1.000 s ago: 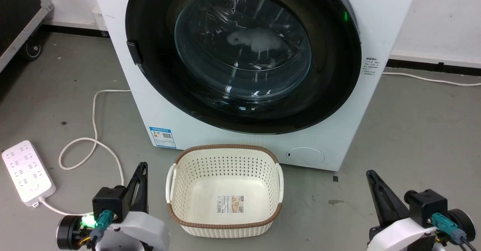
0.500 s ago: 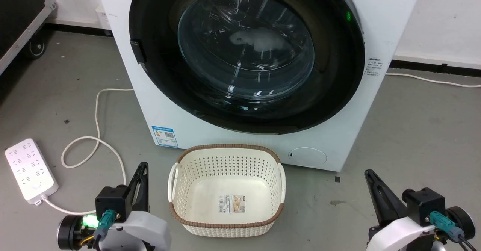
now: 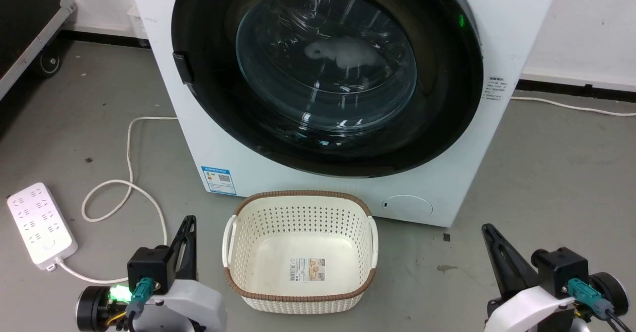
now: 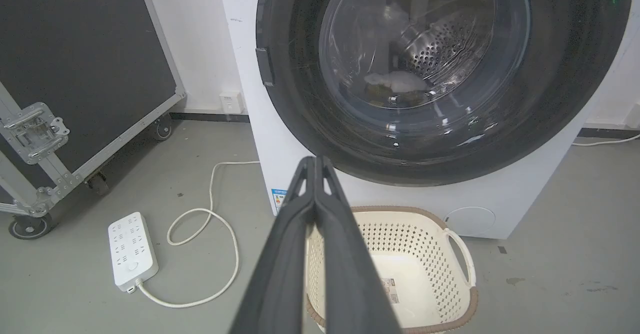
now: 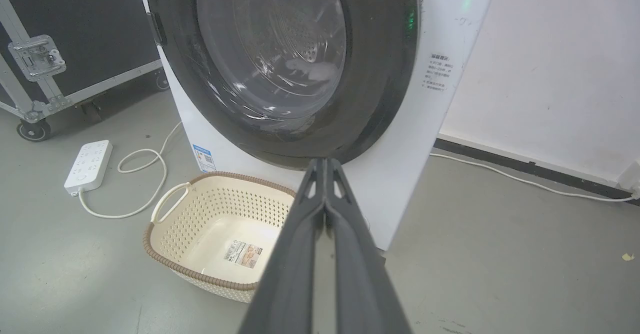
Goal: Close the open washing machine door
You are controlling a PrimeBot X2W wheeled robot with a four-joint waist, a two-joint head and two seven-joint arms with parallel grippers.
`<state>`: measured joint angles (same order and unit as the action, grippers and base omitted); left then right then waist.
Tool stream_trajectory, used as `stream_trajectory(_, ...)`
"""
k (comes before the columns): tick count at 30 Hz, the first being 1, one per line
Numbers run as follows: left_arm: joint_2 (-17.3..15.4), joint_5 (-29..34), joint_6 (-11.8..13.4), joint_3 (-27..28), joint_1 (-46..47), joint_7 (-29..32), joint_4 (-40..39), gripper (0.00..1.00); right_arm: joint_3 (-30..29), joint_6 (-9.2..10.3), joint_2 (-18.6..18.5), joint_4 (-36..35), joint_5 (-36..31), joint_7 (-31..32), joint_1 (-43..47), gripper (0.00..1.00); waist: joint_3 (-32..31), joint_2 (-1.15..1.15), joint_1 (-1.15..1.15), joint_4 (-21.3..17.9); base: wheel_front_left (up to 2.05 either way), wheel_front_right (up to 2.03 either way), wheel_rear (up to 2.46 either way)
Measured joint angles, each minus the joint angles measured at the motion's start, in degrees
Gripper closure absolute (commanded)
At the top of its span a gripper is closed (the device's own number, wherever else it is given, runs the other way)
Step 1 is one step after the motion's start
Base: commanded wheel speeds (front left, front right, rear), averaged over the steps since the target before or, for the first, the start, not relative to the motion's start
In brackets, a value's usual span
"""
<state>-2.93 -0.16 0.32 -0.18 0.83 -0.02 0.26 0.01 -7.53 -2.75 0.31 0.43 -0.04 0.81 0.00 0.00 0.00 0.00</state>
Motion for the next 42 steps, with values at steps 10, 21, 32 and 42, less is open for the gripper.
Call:
stream_trajectory(10,0.0,0.0,0.0,0.0,0.0,0.0,0.0,1.0,0.0,0.0,0.0,0.0,0.0,0.0,0.0,1.0,0.0,0.0,0.0,0.0,0.0,0.0,0.0)
stream_trajectory(21,0.0,0.0,0.0,0.0,0.0,0.0,0.0,1.0,0.0,0.0,0.0,0.0,0.0,0.0,0.0,1.0,0.0,0.0,0.0,0.0,0.0,0.0,0.0)
stream_trajectory(32,0.0,0.0,0.0,0.0,0.0,0.0,0.0,1.0,0.0,0.0,0.0,0.0,0.0,0.0,0.0,1.0,0.0,0.0,0.0,0.0,0.0,0.0,0.0)
stream_trajectory(42,0.0,0.0,0.0,0.0,0.0,0.0,0.0,1.0,0.0,0.0,0.0,0.0,0.0,0.0,0.0,1.0,0.0,0.0,0.0,0.0,0.0,0.0,0.0)
